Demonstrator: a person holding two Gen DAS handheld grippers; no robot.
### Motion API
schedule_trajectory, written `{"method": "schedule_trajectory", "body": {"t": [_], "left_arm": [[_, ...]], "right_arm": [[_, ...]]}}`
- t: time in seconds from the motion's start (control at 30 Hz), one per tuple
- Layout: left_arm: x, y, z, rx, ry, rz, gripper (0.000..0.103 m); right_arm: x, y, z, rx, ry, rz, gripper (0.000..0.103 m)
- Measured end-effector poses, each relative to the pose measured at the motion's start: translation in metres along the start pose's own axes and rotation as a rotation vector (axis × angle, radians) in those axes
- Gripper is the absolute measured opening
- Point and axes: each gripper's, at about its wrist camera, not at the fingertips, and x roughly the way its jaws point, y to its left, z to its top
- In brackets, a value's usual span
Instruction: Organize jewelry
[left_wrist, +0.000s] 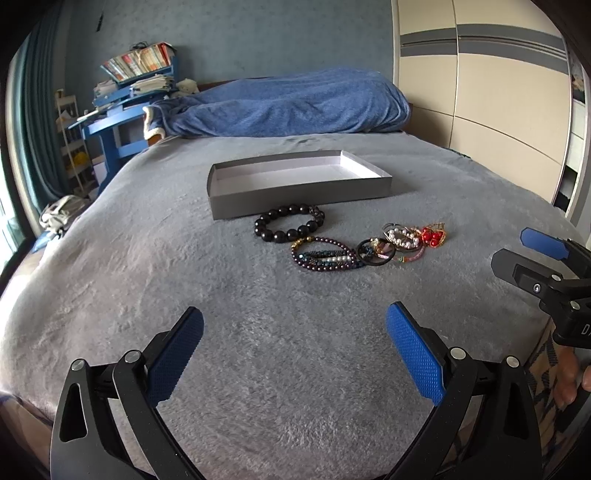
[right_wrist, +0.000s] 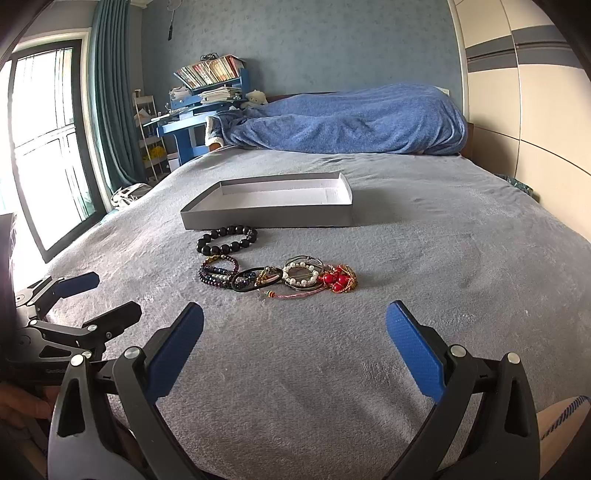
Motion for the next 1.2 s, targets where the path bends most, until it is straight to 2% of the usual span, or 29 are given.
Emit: {"method": "schedule_trajectory", "body": {"t": [0.83,1.2], "left_arm": [[0.0,0.004,0.004,-0.015,-0.035,0.006,0.098],[0.01,0.013,0.004,-0.036,-0.026,0.024,0.098]], "right_arm": [[0.003,0.002,0.003,-0.017,0.002,0.0,0.098],[0.011,-0.008,0.009,0.027,0.024,0.007,0.098]]}}
